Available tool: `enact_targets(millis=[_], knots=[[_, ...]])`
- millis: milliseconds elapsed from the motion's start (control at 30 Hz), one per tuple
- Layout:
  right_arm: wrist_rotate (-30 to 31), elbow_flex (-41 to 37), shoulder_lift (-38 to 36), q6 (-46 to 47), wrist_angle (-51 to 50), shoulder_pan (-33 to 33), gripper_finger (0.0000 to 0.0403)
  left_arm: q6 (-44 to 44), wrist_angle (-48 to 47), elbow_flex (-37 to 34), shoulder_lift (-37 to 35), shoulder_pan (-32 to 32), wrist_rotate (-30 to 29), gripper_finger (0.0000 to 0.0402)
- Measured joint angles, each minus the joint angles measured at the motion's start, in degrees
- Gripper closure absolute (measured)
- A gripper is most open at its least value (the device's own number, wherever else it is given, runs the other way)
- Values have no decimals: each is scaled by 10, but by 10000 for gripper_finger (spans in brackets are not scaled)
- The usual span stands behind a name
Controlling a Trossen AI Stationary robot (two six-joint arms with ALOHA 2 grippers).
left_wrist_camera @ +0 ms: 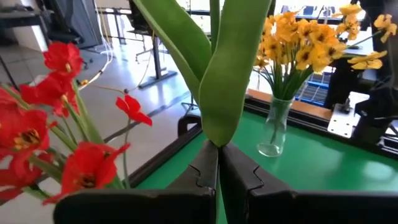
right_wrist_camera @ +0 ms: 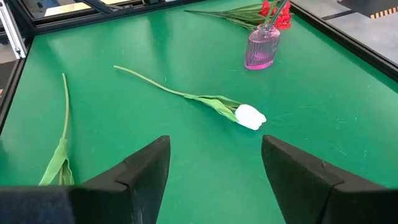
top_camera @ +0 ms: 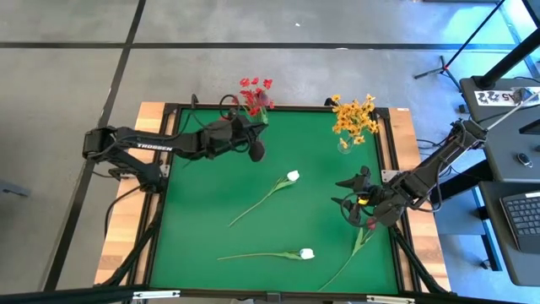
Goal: Sort flowers into vase by color
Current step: Put the left red tulip into the pink vase
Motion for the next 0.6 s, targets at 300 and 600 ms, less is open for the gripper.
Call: enact_targets(millis=[300, 600], knots=[[0, 0, 0, 0, -3, 0, 150, 22, 0, 0, -2, 2, -6, 401], [0, 0, 0, 1, -3, 0, 150, 40, 4, 0, -16, 2, -9, 401]])
